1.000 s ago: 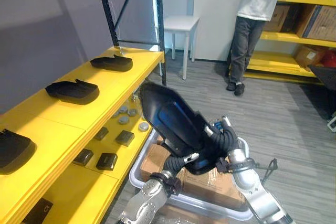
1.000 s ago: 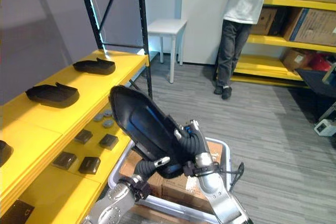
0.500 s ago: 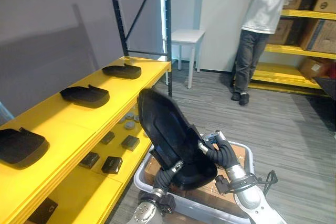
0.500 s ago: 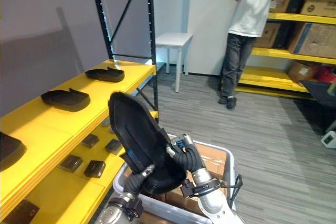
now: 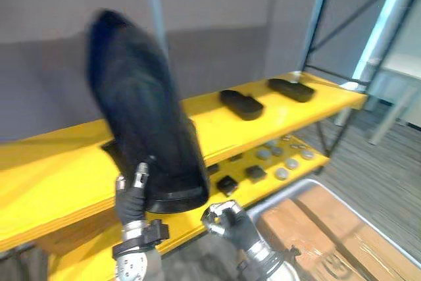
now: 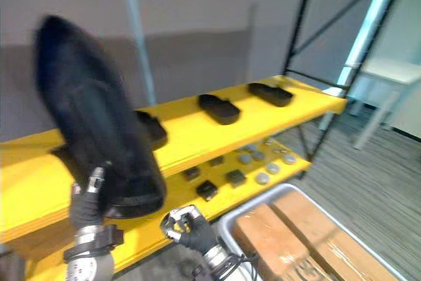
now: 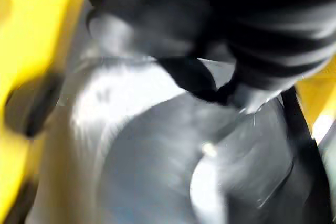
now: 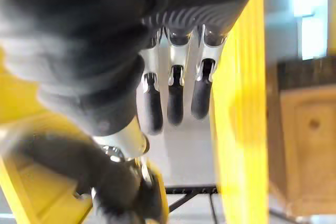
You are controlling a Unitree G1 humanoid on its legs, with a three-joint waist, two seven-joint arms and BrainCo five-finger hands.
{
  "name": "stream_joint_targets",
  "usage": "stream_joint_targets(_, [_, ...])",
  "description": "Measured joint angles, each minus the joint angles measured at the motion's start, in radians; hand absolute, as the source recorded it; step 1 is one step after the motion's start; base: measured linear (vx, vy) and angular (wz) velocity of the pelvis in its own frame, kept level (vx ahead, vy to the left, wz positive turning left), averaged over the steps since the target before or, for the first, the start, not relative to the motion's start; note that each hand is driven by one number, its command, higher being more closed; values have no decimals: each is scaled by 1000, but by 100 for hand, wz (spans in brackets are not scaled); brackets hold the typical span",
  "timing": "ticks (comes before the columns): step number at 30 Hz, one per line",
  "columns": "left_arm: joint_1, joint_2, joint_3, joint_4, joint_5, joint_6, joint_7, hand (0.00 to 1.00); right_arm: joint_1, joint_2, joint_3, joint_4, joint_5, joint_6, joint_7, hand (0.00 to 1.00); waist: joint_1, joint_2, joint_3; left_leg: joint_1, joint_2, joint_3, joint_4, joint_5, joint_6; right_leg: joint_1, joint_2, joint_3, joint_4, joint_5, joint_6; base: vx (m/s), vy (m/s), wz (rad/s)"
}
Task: Walk over and take plastic housings, then place them on the shelf
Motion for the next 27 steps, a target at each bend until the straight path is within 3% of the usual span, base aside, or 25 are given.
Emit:
stream_joint_targets(2, [9,0,41,0,56,-2,1,100,-22,23,-40,1,-9,-1,-17,0,-2,1,1,4,-20,-33,-18,-1,1,-49,-51,38,147,54,-39,77,222,74])
stream_joint_targets(4, [9,3,76,1,99,-1,7,100,-40,37,-77,1,-25,-3,-33,0,-6,1,17,30,-34,-67,-42,-1,2,-115,-106,109,328,146,-133,84,171,65])
stream_joint_targets(5, [12,12,102,4,109,8,12,100,-43,58,-93,15,-36,-3,-50,0,-14,5,28,68,-49,-116,-70,-1,2,-204,-103,215,538,116,-129,81,110,61])
stream_joint_targets(7, [13,22,109,8,118,11,21,100,-44,63,-92,28,-40,-3,-55,0,-28,7,29,87,-54,-152,-93,-1,1,-251,-55,281,595,61,-105,69,58,66])
stream_joint_targets(8, [6,34,117,15,130,14,30,100,-44,67,-92,29,-43,-3,-58,0,-46,7,30,97,-61,-185,-112,-1,1,-283,-6,313,590,24,-83,71,21,82])
stream_joint_targets(11, [-18,81,130,55,159,29,39,100,-39,68,-115,28,-54,-15,-59,0,-70,9,36,100,-84,-256,-127,-1,1,-342,99,402,438,-40,-48,67,-20,95])
stream_joint_targets(12, [-52,108,134,99,167,35,52,100,-22,72,-159,25,-55,-15,-64,0,-88,9,38,94,-97,-305,-128,0,1,-338,174,488,285,-61,-15,37,-63,105])
stream_joint_targets(14, [-76,115,136,129,169,39,55,100,0,74,-229,18,-41,-14,-67,0,-105,8,40,94,-114,-343,-141,0,1,-332,222,564,150,-64,-11,24,-77,111])
stream_joint_targets(16, [-64,109,144,133,184,39,55,100,47,81,-344,-14,-21,-10,-67,0,-111,4,41,96,-143,-349,-157,0,1,-324,236,602,24,-58,-22,18,-117,89])
stream_joint_targets(18, [-10,77,184,127,196,39,51,100,61,78,-408,-18,0,1,-53,0,-119,9,41,101,-159,-336,-152,0,2,-307,237,601,-49,-23,-56,50,-132,46])
stream_joint_targets(19, [34,50,196,113,196,39,49,100,69,69,-425,-18,15,9,-44,0,-117,27,41,105,-146,-328,-152,1,1,-289,251,597,-82,-21,-59,101,-118,13])
stream_joint_targets(21, [87,27,212,93,197,35,48,100,77,69,-432,-18,37,10,-15,0,-106,32,43,87,-115,-300,-101,1,0,-265,280,601,-129,-8,-70,114,-78,-17])
stream_joint_targets(24, [116,-1,207,95,206,35,46,100,96,87,-433,-19,76,10,53,0,-95,31,59,39,-70,-275,78,-90,-27,-222,313,620,-157,1,-70,168,-100,-26])
stream_joint_targets(26, [109,-14,200,102,208,35,33,100,105,90,-435,-19,66,10,75,0,-103,31,64,7,-66,-256,150,-90,-38,-213,303,626,-158,3,-72,136,-36,-10])
stream_joint_targets(27, [89,-23,188,112,225,36,25,100,109,89,-450,-20,66,10,78,0,-116,23,83,-15,-64,-238,211,-110,-72,-192,271,620,-160,4,-73,60,10,10])
